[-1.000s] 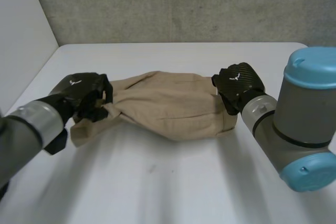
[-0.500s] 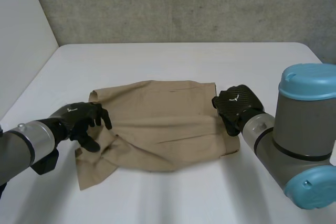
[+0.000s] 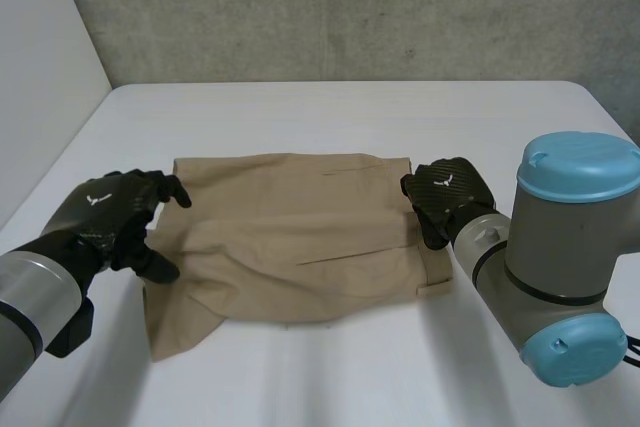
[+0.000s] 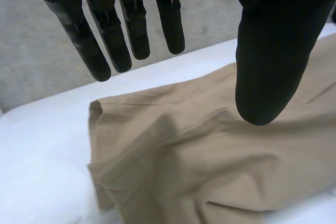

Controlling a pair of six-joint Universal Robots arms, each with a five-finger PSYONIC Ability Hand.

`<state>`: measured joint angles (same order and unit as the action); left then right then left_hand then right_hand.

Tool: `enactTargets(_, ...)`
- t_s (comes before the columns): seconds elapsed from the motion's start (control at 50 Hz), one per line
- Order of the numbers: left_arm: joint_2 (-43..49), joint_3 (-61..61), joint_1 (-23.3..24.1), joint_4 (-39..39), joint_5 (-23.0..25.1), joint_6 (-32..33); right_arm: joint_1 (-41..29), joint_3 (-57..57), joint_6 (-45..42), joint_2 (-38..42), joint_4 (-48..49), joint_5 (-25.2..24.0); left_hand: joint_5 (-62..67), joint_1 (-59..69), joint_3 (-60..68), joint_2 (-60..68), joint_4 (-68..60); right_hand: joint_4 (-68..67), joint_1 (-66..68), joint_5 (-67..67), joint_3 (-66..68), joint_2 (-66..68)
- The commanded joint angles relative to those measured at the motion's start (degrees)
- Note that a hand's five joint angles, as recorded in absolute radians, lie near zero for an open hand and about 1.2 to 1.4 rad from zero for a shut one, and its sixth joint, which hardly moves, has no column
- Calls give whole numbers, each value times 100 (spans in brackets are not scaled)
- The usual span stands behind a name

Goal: Fold the shorts.

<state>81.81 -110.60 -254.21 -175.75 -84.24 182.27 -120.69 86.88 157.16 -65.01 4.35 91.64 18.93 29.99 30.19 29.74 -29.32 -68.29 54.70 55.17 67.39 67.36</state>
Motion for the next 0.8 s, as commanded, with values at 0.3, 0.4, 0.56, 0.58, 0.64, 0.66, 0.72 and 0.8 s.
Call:
enactTargets(0.3, 1811, 267, 3, -803, -611, 151, 28, 118, 8, -82, -31, 3, 265, 159, 139, 184, -226, -1171, 2530, 1483, 1261, 1264)
enactTargets(0.4, 2304, 425, -24, -829, -620, 195, 37, 118, 8, -126, -31, 3, 1201, 1095, 1075, 1120, -1162, -1171, 2530, 1483, 1261, 1264)
enactTargets(0.56, 1788, 496, -68, -1242, -638, 248, 72, 127, -54, -275, -66, -6, 5107, 5001, 4981, 5026, -5068, -1171, 2530, 1483, 1261, 1264)
enactTargets(0.58, 1420, 461, -68, -1216, -612, 265, 72, 127, -54, -276, -66, -6, 5107, 5001, 4981, 5026, -5068, -1171, 2530, 1483, 1261, 1264)
enactTargets(0.64, 1030, 416, -50, -1181, -585, 266, 81, 171, -282, -582, -390, -23, 5107, 5001, 4981, 5026, -5068, -1171, 2530, 1483, 1261, 1264)
enactTargets(0.66, 438, 321, -24, -1059, -550, 274, 81, 180, -387, -670, -504, -32, 5107, 5001, 4981, 5026, -5068, -1171, 2530, 1483, 1261, 1264)
enactTargets(0.72, -198, 232, 11, -813, -506, 266, 90, 250, -905, -1048, -1040, -32, 5107, 5001, 4981, 5026, -5068, -1171, 2530, 1483, 1261, 1264)
enactTargets(0.8, -1025, 74, 29, -154, -296, 266, 90, 443, -1310, -1566, -1498, -67, 5107, 5001, 4981, 5026, -5068, -1171, 2530, 1483, 1261, 1264)
